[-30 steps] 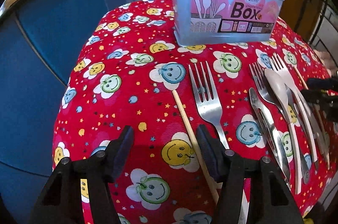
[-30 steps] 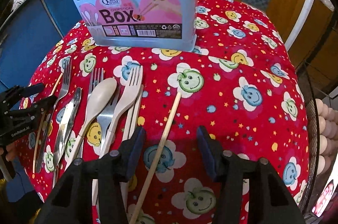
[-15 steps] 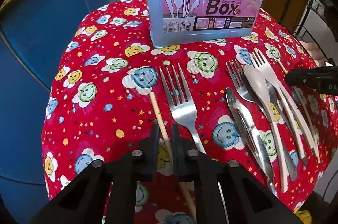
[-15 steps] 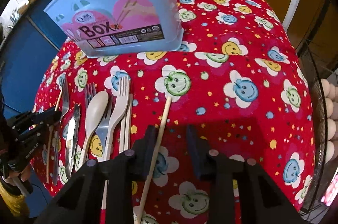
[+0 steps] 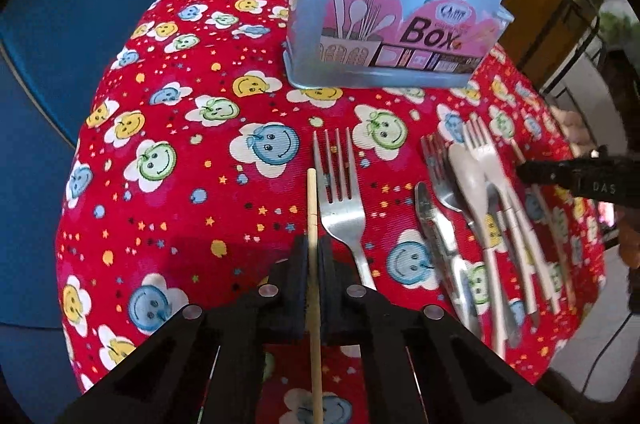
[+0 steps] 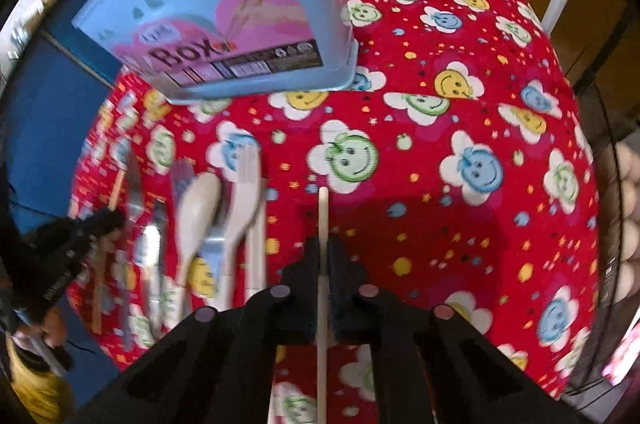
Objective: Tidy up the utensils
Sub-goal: 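Lift both chopsticks and carry them over the blue Box caddy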
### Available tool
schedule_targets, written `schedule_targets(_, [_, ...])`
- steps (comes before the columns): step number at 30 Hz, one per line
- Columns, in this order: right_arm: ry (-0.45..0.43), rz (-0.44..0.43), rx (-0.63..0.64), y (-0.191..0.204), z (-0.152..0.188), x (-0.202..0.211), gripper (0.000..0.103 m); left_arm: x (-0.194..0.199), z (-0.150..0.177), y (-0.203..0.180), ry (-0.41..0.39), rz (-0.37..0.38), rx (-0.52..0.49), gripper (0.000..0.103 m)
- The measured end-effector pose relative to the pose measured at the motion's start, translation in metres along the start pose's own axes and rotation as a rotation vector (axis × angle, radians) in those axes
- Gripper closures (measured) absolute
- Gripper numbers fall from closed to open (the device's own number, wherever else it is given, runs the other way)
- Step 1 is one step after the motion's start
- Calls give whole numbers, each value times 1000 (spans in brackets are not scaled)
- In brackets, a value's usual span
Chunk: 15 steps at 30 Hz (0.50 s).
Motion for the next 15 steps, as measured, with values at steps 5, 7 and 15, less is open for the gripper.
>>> schedule_targets(5, [-96,-3,14,12,-1,27,97,18,-1,-5,-52,19,-7,99])
schedule_targets(7, [-160,3,27,19,-5,44,97,30,-2,-9,-86,37,1,99])
schedule_targets(15, [-420,19,88,40,-25,119,97,80,-34,-22,-264,100,51,99])
Point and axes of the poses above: each gripper's, at about its wrist camera, not at the fingertips, and x roughly against the way its jaws point, y to its left, z to its underside, the point moved 8 cm from there along -x, roughly the way its jaws point, and after that the axes turned 8 degrees about x, right-handed, at the moved point
